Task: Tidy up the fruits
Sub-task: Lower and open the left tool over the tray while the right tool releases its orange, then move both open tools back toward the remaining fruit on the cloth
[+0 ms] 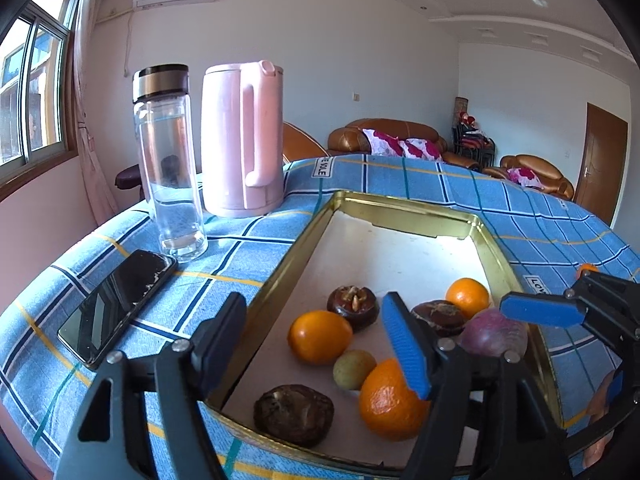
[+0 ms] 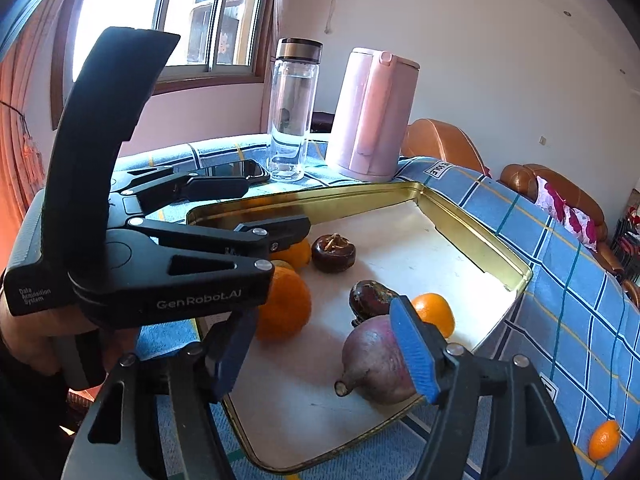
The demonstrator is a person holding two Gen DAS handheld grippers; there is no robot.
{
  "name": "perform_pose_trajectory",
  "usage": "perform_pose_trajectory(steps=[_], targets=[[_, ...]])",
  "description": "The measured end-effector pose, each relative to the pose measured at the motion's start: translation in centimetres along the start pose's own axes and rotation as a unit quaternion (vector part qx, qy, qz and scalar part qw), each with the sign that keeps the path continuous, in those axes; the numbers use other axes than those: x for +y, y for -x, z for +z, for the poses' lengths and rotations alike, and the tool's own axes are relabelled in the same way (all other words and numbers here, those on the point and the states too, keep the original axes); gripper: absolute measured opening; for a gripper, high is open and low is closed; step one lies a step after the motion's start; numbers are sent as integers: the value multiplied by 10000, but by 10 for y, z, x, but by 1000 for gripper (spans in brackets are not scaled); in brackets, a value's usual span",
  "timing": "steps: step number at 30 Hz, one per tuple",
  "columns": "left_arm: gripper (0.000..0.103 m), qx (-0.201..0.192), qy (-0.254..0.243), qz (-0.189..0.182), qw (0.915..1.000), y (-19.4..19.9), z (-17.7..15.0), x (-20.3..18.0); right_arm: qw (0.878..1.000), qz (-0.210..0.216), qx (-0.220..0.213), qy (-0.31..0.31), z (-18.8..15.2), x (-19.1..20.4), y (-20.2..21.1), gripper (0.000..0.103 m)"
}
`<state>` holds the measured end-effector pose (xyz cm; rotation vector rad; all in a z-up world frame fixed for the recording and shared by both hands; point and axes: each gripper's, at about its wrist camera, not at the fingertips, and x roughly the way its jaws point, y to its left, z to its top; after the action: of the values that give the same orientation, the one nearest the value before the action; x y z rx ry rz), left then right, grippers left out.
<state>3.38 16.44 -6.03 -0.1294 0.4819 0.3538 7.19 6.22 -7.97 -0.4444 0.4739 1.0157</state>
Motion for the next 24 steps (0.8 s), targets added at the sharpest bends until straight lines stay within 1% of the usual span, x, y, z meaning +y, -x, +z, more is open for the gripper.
perform_pose_trajectory(steps=[4, 6, 8, 11, 13, 15, 18, 21, 24], targets=[[83, -184, 5, -158, 9997, 10, 7, -12, 9997, -142, -153, -116, -2, -12, 16, 70], [89, -283, -52, -238, 9993, 16, 12, -22, 9993, -231, -226, -186, -4, -21, 25, 70], [93, -425, -97, -325, 9985, 23, 19, -32, 9986, -352, -301, -263, -7, -31, 37, 70], [93, -561, -207, -509, 9969, 32, 29, -51, 9968, -556, -392, -425, -14, -49, 53, 70], [97, -623, -289, -627, 9957, 35, 35, -66, 9949, -706, -442, -563, -19, -64, 63, 70], [102, -642, -309, -796, 9943, 37, 42, -83, 9925, -876, -449, -729, -26, -81, 71, 70], [102, -617, -416, -1049, 9917, 35, 50, -113, 9874, -1132, -480, -991, -33, -104, 83, 70], [102, -510, -563, -1324, 9883, 31, 56, -143, 9815, -1382, -487, -1234, -43, -126, 95, 70], [102, -438, -644, -1525, 9852, 27, 61, -169, 9724, -1679, -454, -1555, -57, -152, 107, 70]])
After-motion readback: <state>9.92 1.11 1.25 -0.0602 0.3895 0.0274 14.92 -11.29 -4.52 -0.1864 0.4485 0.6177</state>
